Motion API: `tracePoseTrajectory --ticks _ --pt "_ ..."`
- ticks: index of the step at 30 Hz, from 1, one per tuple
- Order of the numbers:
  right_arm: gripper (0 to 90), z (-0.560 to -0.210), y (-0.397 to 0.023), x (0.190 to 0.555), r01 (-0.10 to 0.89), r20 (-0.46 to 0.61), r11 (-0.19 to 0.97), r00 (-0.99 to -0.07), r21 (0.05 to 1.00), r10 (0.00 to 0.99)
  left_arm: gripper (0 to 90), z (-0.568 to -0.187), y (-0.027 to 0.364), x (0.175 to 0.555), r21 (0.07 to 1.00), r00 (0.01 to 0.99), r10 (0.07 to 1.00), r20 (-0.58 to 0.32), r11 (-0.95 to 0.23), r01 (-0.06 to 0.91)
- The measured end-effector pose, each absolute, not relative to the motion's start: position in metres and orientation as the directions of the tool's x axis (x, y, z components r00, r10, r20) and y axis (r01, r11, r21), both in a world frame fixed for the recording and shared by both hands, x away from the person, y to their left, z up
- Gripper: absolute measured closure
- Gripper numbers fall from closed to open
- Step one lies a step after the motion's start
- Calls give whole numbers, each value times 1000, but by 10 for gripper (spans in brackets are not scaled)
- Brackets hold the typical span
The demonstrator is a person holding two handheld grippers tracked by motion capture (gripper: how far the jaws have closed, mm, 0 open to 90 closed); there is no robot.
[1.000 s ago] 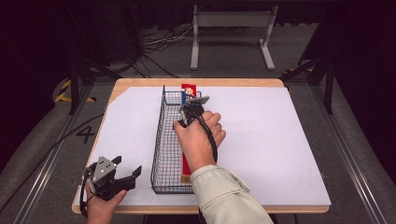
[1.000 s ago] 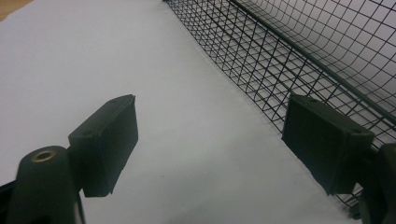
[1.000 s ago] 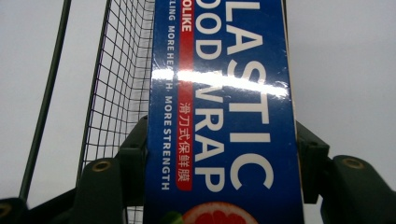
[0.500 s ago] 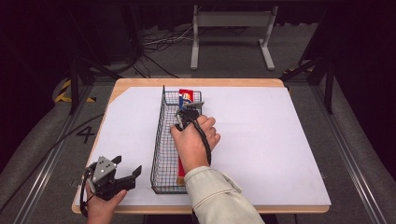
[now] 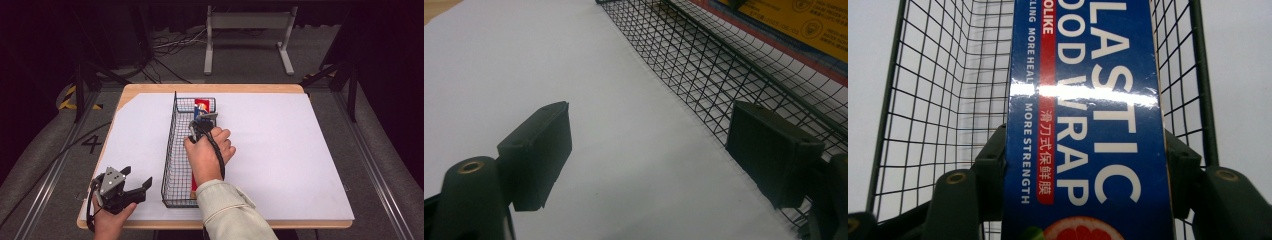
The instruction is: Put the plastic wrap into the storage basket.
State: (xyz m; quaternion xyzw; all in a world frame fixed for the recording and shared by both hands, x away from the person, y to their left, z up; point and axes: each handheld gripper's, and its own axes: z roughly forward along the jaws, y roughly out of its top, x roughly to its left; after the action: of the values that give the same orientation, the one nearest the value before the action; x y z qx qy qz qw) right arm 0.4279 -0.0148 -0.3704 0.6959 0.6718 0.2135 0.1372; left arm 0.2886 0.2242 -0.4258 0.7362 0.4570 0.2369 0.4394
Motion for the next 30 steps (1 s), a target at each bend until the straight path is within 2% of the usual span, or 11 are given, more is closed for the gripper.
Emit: tracePoseTrajectory --ticks 30 --pt "394 -387 -7 435 907 62 -49 25 417 998 186 -427 225 291 859 481 874 -69 -193 474"
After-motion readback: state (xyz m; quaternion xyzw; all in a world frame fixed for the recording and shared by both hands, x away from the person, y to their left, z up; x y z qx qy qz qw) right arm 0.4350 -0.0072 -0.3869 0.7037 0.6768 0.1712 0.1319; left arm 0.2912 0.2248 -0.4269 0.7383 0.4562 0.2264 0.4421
